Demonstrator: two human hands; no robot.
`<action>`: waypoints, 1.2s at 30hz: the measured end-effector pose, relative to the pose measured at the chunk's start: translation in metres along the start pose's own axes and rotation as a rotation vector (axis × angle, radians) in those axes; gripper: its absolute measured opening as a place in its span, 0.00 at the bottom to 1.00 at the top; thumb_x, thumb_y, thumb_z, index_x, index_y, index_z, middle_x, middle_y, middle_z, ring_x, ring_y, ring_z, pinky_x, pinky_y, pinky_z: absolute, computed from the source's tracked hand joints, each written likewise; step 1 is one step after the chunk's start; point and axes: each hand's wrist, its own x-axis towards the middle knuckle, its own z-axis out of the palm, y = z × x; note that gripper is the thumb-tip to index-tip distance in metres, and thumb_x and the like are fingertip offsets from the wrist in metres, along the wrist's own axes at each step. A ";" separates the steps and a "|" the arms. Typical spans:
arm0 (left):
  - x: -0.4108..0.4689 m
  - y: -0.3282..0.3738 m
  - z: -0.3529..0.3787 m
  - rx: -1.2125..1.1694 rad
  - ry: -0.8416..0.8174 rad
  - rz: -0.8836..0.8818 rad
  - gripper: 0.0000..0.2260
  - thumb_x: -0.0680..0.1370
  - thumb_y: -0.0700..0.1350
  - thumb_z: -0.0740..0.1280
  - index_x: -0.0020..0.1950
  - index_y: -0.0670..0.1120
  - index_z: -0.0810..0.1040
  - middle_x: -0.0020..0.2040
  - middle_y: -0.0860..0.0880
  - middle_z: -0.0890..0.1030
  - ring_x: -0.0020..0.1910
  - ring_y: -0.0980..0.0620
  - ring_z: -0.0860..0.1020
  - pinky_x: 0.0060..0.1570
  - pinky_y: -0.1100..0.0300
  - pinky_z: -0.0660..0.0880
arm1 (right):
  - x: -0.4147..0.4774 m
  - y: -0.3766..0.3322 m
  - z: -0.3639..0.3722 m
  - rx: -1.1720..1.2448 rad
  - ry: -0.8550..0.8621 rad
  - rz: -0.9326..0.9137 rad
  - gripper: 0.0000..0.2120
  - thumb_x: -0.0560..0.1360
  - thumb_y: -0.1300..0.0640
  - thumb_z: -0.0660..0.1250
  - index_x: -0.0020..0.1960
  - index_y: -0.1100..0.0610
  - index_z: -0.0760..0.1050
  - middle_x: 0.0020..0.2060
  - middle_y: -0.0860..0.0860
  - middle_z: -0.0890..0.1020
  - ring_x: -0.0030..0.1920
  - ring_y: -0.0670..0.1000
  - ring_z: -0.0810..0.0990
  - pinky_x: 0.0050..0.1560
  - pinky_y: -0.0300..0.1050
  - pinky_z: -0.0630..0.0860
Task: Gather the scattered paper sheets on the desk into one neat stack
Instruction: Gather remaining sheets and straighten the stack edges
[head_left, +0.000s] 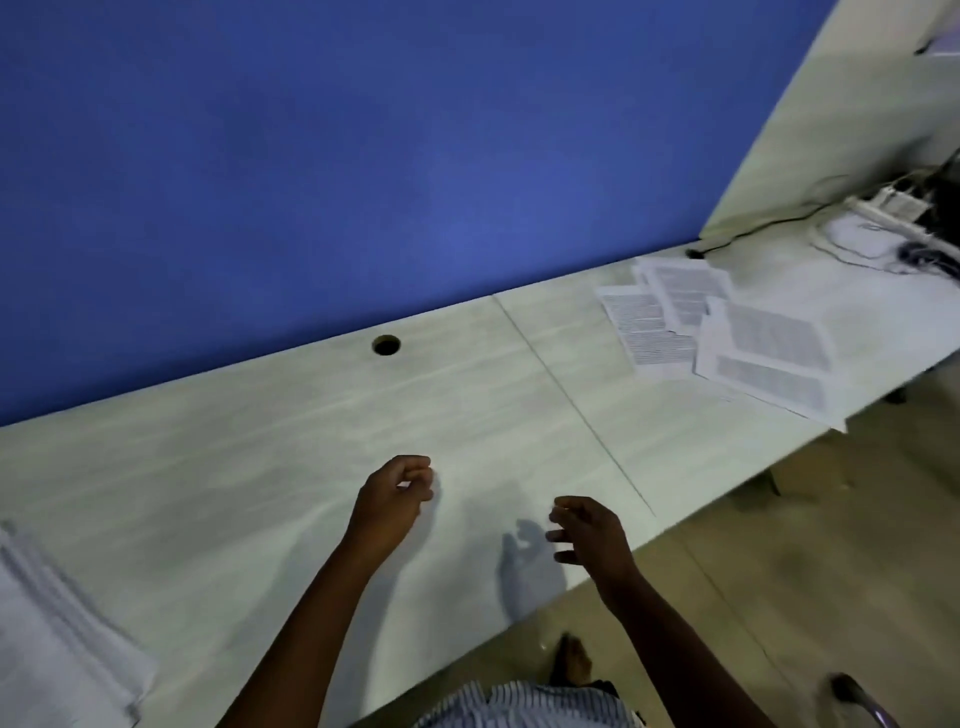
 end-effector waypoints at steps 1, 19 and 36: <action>0.002 0.003 0.014 0.000 -0.011 0.001 0.07 0.80 0.42 0.68 0.51 0.54 0.80 0.50 0.51 0.84 0.47 0.49 0.85 0.49 0.48 0.79 | 0.002 0.000 -0.011 0.009 0.007 0.005 0.06 0.78 0.61 0.69 0.54 0.59 0.79 0.46 0.59 0.84 0.41 0.55 0.85 0.40 0.51 0.79; 0.031 0.038 0.266 0.033 -0.009 -0.139 0.08 0.80 0.42 0.67 0.59 0.48 0.80 0.52 0.46 0.84 0.43 0.53 0.83 0.38 0.63 0.76 | 0.120 -0.005 -0.208 0.009 -0.101 0.075 0.05 0.78 0.61 0.68 0.53 0.60 0.79 0.47 0.56 0.85 0.39 0.51 0.83 0.36 0.46 0.78; 0.097 0.090 0.374 0.201 -0.256 -0.086 0.07 0.81 0.44 0.66 0.59 0.48 0.79 0.54 0.46 0.83 0.44 0.54 0.83 0.37 0.63 0.77 | 0.161 -0.026 -0.296 0.116 0.104 0.078 0.05 0.79 0.60 0.67 0.53 0.57 0.79 0.49 0.57 0.84 0.42 0.52 0.85 0.38 0.47 0.80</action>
